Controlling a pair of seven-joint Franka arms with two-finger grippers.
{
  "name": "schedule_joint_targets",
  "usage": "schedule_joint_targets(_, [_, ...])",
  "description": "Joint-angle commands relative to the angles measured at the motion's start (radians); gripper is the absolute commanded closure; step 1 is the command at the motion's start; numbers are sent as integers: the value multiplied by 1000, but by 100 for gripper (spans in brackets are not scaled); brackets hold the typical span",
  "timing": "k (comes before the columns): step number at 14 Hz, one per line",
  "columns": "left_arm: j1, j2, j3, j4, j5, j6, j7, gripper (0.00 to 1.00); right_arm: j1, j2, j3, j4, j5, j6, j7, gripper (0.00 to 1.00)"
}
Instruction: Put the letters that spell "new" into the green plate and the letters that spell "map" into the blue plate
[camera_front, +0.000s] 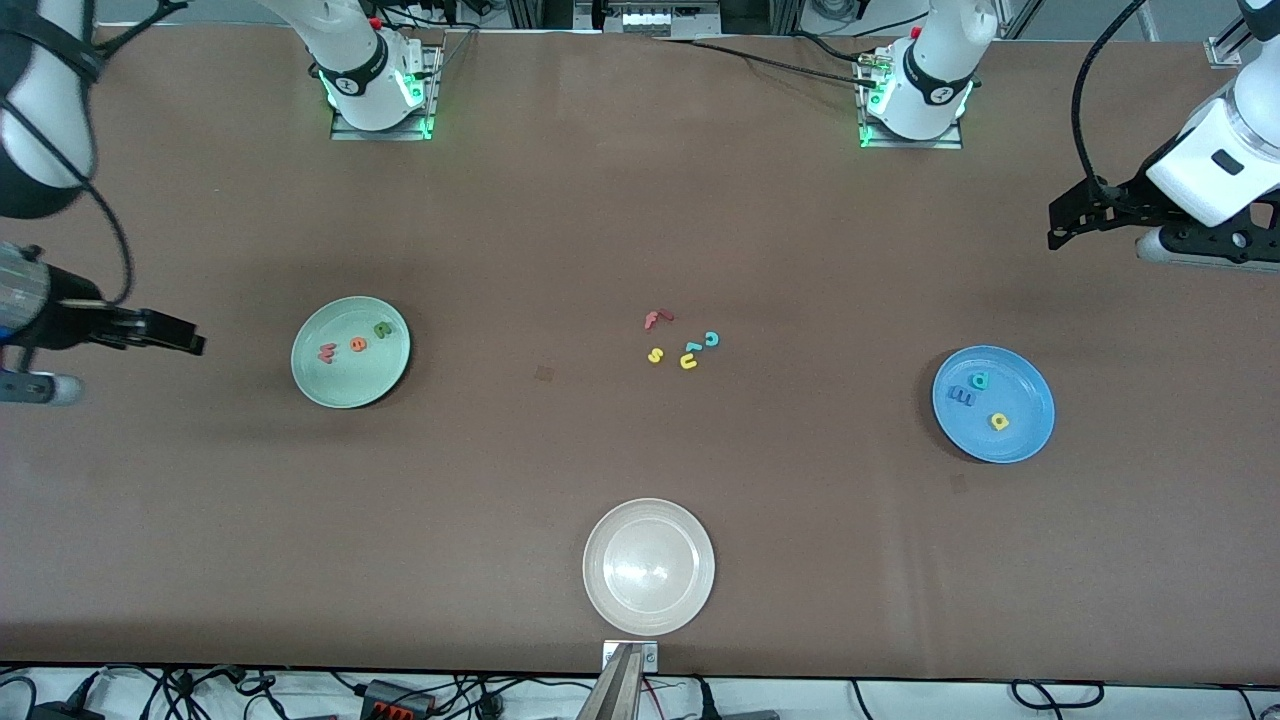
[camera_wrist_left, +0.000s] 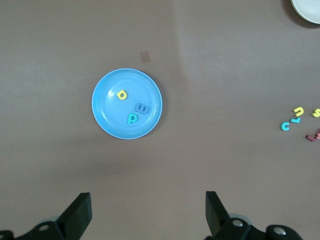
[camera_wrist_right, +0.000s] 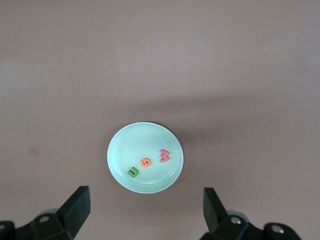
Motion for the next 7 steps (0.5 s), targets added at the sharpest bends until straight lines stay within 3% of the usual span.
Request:
schedule_joint_targets(1, [-3,13,1,32,16,-24,10,0,-123,-72,103,28,4,-42,6,0])
schedule_joint_targets(4, [-3,13,1,32,16,-24,11,0,-249,-117,229,14,-36,-40,-5,0])
schedule_joint_targets(7, [-3,13,1,32,16,-24,10,0,-260,-129,243,7,-36,-40,-3,0])
